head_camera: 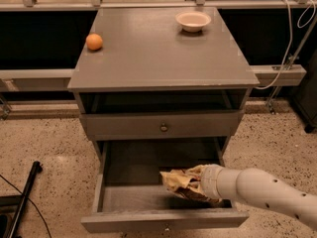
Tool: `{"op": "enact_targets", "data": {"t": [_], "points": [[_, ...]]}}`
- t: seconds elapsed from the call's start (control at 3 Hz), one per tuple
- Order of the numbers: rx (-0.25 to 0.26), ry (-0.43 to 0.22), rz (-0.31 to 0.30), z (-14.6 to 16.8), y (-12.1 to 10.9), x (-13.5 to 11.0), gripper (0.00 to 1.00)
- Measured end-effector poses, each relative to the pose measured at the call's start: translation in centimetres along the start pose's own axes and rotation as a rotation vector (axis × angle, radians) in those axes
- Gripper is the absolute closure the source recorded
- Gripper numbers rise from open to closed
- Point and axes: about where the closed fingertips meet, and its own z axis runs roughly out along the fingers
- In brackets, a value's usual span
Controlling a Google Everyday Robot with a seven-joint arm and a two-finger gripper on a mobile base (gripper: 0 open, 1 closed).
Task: Place brown chip bag into middle drawer
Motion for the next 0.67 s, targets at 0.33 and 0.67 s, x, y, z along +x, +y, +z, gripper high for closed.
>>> {"op": "enact_targets", "data": {"t": [0.33,0.67], "points": [[-0.03,0.005,0.011,-0.6,0.0,0.2,0.04],[-0.073,0.102,0.03,-2.4,0.4,1.2,0.0]]}}
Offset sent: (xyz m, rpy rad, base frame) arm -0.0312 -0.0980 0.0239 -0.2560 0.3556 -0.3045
